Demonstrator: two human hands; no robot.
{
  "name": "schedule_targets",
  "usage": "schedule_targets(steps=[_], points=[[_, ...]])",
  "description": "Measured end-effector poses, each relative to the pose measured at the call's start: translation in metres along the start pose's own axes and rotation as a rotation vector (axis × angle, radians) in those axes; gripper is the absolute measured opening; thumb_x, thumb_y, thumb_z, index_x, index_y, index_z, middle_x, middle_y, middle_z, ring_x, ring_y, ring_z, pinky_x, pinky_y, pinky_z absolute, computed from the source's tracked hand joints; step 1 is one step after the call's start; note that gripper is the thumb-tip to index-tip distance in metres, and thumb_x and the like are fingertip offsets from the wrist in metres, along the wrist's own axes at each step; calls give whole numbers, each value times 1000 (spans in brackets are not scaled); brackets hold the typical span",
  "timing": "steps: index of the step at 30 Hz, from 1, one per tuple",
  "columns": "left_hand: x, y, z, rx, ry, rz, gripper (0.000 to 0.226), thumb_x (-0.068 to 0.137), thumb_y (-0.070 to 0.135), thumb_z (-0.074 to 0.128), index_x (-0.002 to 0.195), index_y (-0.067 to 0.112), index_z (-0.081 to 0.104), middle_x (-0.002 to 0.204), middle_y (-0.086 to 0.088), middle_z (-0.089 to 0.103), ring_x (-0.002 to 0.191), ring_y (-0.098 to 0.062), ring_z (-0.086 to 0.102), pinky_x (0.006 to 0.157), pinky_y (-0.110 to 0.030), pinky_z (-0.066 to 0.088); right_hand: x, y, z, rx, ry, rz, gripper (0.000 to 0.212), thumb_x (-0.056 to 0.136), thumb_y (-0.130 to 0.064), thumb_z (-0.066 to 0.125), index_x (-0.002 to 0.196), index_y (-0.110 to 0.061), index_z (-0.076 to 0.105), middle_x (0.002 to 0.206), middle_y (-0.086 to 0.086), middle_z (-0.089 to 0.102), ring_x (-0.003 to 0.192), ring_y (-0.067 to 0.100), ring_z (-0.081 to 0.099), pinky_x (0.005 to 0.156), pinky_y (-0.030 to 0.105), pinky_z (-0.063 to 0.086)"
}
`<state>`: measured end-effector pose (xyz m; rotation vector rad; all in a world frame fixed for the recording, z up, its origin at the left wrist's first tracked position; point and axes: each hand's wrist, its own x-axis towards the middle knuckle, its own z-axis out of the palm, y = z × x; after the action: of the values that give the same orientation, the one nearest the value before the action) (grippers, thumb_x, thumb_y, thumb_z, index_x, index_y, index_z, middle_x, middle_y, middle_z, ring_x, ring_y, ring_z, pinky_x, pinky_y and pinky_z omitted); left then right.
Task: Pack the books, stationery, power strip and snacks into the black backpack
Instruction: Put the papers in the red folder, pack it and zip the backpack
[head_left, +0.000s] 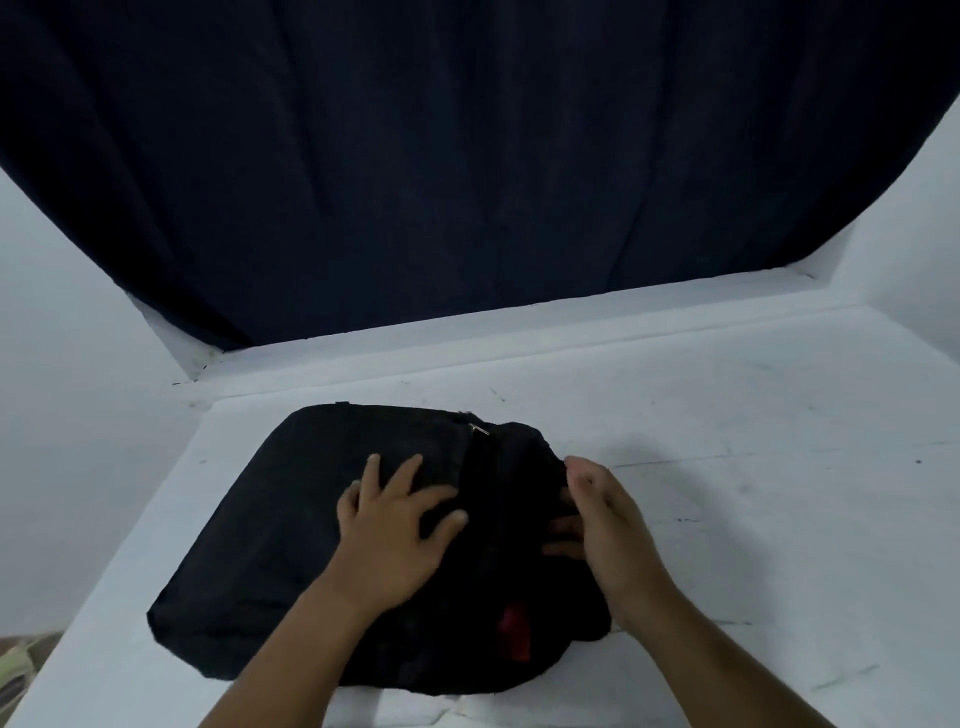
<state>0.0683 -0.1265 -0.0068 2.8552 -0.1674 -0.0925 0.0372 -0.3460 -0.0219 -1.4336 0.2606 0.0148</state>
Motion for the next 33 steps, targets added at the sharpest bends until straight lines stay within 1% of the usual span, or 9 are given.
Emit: schedule_targets(steps=[3, 5, 8, 12, 17, 21, 25, 28, 33], points=[[-13, 6, 30, 209, -4, 82, 84, 71, 89, 11, 139, 54, 45, 169, 4, -3, 149, -37, -27, 116, -57, -16, -13, 3, 7, -50, -31, 83, 41, 89, -53, 63, 125, -38, 51, 111, -9, 67, 97, 13, 69, 78, 37, 61], [-15, 10, 35, 227, 34, 67, 81, 72, 91, 17, 133, 52, 54, 169, 0, 7, 151, -41, -19, 116, -60, -11, -17, 7, 10, -127, 6, 76, 46, 87, -36, 73, 123, -41, 45, 109, -10, 69, 93, 8, 70, 75, 30, 59], [-15, 12, 32, 225, 22, 55, 79, 77, 92, 20, 138, 51, 49, 169, 2, 0, 150, -38, -21, 116, -58, -10, -14, 17, 3, -235, 103, 74, 52, 85, -10, 70, 122, -38, 46, 107, -6, 70, 88, 11, 71, 71, 30, 58], [-18, 14, 29, 202, 5, 49, 77, 85, 84, 11, 149, 49, 33, 168, 8, -4, 151, -32, -19, 119, -55, -2, -4, 22, -8, -381, 167, 63, 44, 85, -5, 65, 113, -37, 52, 105, -8, 65, 86, 10, 66, 66, 26, 53], [-17, 21, 26, 208, -7, 64, 87, 76, 76, -10, 155, 47, 14, 166, 11, 7, 153, -30, -4, 115, -50, 11, 25, 21, -8, -604, 235, -49, 41, 83, -2, 58, 115, -27, 53, 105, -6, 58, 87, 9, 59, 62, 19, 43], [10, 8, 5, 116, 95, 93, 62, 94, 64, 20, 153, 46, 26, 143, 22, 48, 129, -20, 36, 99, -37, 25, 62, 4, 1, -872, 220, -197, 36, 76, -8, 60, 105, -28, 57, 118, -13, 41, 106, 10, 46, 93, 33, 40], [43, -14, -12, -118, 257, 113, 43, 95, 41, 46, 136, 38, 59, 105, 22, 68, 107, -13, 56, 91, -31, 20, 99, -2, 25, -781, 99, -397, 29, 79, 0, 56, 99, -19, 64, 111, -10, 56, 106, 12, 54, 95, 27, 42], [73, -20, -17, -51, 221, 147, 42, 95, 42, 46, 133, 36, 61, 120, 20, 63, 120, -10, 49, 97, -29, 16, 125, 3, 48, -767, -56, -460, 26, 88, -3, 57, 110, -12, 68, 110, -2, 64, 100, 11, 55, 86, 14, 36], [105, -11, -6, 147, 0, 109, 54, 97, 54, 25, 148, 44, 40, 159, 15, 31, 152, -16, 14, 118, -38, 6, 162, 34, 57, -831, -170, -371, 25, 95, -34, 51, 108, -24, 71, 103, 0, 68, 96, 20, 61, 79, 33, 47]])
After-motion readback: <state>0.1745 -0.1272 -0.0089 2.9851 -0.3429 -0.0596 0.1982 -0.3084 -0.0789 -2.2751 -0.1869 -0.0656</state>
